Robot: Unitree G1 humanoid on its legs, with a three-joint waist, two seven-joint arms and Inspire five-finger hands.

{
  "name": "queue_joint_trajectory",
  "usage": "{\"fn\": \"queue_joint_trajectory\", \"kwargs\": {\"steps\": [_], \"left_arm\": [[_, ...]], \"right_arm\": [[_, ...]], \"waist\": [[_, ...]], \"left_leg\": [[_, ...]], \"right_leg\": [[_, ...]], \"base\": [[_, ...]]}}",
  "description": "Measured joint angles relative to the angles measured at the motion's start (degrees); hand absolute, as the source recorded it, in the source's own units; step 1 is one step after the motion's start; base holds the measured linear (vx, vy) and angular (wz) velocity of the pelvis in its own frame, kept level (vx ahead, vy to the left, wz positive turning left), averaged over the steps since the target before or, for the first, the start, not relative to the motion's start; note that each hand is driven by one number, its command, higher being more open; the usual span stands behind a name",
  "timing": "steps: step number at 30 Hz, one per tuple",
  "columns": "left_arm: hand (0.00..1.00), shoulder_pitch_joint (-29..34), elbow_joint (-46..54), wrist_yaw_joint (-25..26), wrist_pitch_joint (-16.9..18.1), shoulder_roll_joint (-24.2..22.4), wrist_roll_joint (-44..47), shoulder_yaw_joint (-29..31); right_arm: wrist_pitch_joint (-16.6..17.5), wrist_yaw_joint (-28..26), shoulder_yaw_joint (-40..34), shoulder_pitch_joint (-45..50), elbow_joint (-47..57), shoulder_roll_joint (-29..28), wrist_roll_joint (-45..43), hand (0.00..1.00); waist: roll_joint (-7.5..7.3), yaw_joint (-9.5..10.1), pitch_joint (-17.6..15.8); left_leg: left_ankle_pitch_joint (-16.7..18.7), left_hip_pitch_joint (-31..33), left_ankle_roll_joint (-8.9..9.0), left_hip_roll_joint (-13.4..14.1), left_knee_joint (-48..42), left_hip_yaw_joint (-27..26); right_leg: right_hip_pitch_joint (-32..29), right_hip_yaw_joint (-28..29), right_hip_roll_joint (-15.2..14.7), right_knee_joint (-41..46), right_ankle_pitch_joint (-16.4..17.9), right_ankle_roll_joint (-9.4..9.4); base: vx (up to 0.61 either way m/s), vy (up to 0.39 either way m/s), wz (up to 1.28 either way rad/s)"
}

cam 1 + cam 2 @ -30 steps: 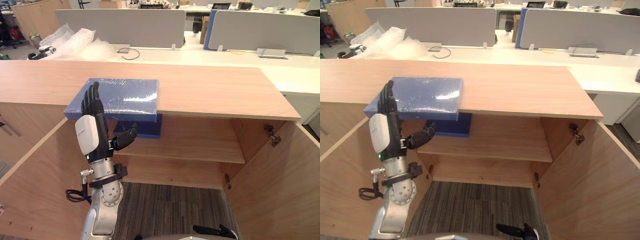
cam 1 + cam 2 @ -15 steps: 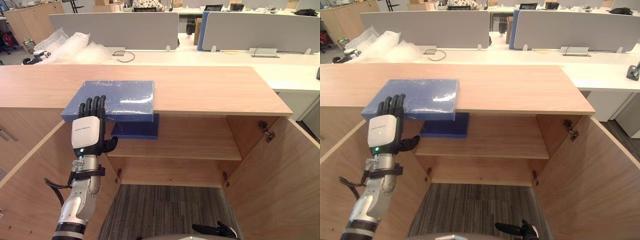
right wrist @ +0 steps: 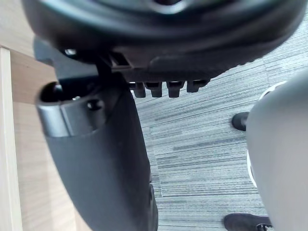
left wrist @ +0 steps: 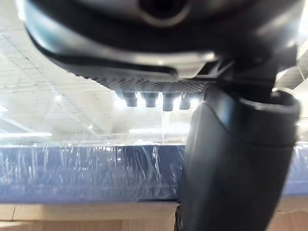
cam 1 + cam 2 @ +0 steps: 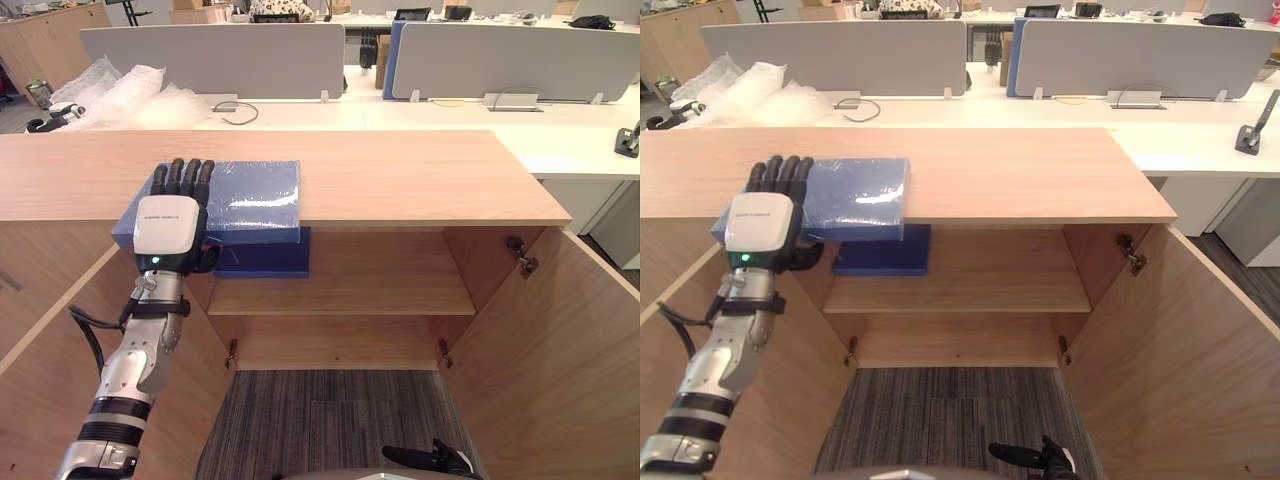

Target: Walk over to the cabinet, pick up the folder, carry it to the office cabinet, place the folder inside the office cabinet, then close the office cabinet door

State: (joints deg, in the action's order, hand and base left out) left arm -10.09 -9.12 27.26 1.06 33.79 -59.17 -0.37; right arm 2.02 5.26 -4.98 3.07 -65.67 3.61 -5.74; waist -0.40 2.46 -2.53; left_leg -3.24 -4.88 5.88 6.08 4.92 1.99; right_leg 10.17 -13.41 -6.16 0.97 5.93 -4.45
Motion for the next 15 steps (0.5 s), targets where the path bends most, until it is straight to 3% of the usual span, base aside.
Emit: {"fn": "queue_joint_trajectory", "kwargs": {"steps": [15], "left_arm": [[1.0,-4.88,-11.06,-1.45,-0.37,0.78,3.04,-3.37]], "right_arm": [[0.0,0.08,-0.27,-0.48,0.02,-0.01,0.02,1.0]], "waist": [[-0.17,-1.1,-0.38]], "left_leg": [[0.0,-0.19,0.0,0.02,0.0,-0.91]], "right_leg": [[-0.18,1.01,0.03,-0.35,-0.49,0.18]], "base": [[0.0,0.005,-0.02]]}}
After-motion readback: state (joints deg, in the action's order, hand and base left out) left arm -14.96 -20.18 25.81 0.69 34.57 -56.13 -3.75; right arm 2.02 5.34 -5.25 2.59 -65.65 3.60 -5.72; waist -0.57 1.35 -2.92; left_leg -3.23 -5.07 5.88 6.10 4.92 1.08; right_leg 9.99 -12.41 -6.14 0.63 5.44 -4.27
